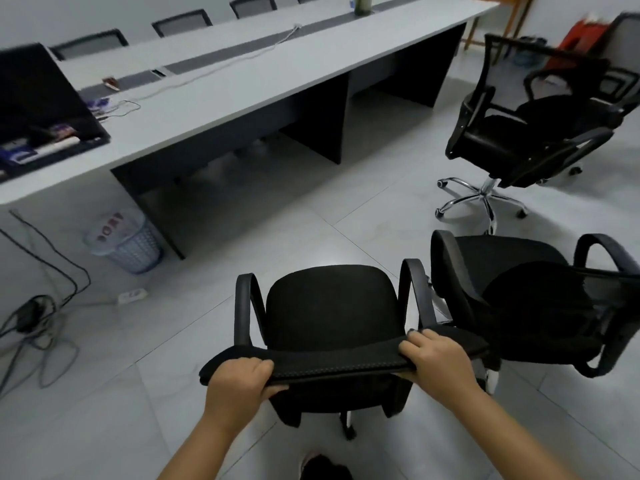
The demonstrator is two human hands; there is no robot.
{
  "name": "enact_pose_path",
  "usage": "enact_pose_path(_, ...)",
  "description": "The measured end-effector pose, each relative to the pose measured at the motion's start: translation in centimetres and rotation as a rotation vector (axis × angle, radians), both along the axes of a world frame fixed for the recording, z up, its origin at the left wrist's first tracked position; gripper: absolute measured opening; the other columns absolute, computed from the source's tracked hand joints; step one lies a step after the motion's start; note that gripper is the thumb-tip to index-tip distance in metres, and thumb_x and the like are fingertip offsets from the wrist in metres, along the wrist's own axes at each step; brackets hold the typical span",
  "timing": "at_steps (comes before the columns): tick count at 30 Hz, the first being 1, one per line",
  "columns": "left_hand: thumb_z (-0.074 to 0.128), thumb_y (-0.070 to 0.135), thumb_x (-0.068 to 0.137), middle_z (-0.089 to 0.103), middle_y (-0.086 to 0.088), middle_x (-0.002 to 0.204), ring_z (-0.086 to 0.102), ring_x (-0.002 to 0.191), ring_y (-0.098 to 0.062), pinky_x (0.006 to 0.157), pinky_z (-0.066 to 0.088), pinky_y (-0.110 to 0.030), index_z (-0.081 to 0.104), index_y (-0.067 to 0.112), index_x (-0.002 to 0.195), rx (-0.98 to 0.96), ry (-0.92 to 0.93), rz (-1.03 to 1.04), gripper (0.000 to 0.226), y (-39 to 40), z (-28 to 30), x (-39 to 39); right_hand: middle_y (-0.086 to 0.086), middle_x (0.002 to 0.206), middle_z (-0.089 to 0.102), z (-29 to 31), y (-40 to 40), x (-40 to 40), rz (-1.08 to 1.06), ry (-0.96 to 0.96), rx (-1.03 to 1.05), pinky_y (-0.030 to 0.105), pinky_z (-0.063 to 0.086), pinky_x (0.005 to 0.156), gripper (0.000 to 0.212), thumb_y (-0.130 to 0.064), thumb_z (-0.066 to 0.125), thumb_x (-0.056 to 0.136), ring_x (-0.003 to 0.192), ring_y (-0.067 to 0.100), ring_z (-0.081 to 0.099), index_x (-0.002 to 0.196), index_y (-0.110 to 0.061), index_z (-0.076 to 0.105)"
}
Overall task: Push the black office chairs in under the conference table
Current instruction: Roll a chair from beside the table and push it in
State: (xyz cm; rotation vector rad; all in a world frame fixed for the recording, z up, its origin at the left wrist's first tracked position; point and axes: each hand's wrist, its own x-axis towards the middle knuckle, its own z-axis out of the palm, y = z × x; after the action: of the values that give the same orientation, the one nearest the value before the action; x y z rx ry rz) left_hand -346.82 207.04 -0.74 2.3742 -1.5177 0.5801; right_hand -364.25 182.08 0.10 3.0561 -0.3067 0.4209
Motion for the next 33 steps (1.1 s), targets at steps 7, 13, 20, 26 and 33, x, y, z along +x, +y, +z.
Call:
enact_pose_path(7, 0.019, 0.054, 0.094, 0.057, 0.005, 0.040, 0.053, 0.034, -0.011, 0.042, 0.041, -0.018, 0.068, 0.014, 0.051, -0.035, -0.035, 0.021, 0.076, -4.3, -0.6, 7.5, -0.006, 0.046, 0.057, 0.0, -3.9, 7.6, -0.008, 0.004, 0.045, 0.011, 0.038, 0.035, 0.043, -0.058, 0.083, 0.034, 0.042, 0.010, 0.055, 0.047, -0.024, 0.061)
enact_pose_path(13, 0.015, 0.054, 0.094, 0.056, 0.007, 0.041, 0.052, 0.035, -0.009, 0.041, 0.041, -0.018, 0.066, 0.018, 0.050, -0.022, -0.032, 0.043, 0.077, -8.1, 0.1, 13.1, -0.007, 0.044, 0.055, -0.3, -7.2, 13.8, 0.013, 0.033, 0.072, 0.011, 0.038, 0.035, 0.044, -0.056, 0.084, 0.031, 0.041, 0.010, 0.055, 0.043, -0.022, 0.058)
enact_pose_path(20, 0.017, 0.056, 0.093, 0.054, 0.005, 0.040, 0.052, 0.035, -0.012, 0.054, 0.036, -0.024, 0.066, 0.016, 0.049, -0.045, 0.039, 0.162, 0.077, -12.5, -0.7, 15.7, -0.005, 0.045, 0.055, -0.7, -14.3, 19.8, 0.149, -0.006, -0.018, 0.013, 0.038, 0.034, 0.048, -0.053, 0.087, 0.028, 0.040, 0.015, 0.055, 0.043, -0.019, 0.057)
enact_pose_path(26, 0.021, 0.060, 0.089, 0.055, 0.005, 0.040, 0.053, 0.036, -0.011, 0.038, 0.043, -0.015, 0.065, 0.016, 0.048, 0.010, 0.114, 0.323, 0.074, -17.8, -0.2, 16.8, -0.002, 0.045, 0.054, -0.3, -21.4, 26.1, 0.309, -0.033, -0.045, 0.015, 0.037, 0.035, 0.047, -0.045, 0.090, 0.031, 0.038, 0.018, 0.052, 0.044, -0.015, 0.057)
enact_pose_path(33, 0.085, 0.054, 0.036, 0.053, 0.003, 0.039, 0.051, 0.033, -0.012, 0.036, 0.042, -0.013, 0.064, 0.014, 0.049, 0.182, 0.159, 0.531, 0.046, -23.8, 0.6, 20.5, 0.000, 0.044, 0.054, -0.2, -28.0, 35.7, 0.501, -0.068, -0.039, 0.016, 0.038, 0.035, 0.046, -0.044, 0.090, 0.034, 0.038, 0.019, 0.052, 0.046, -0.013, 0.058)
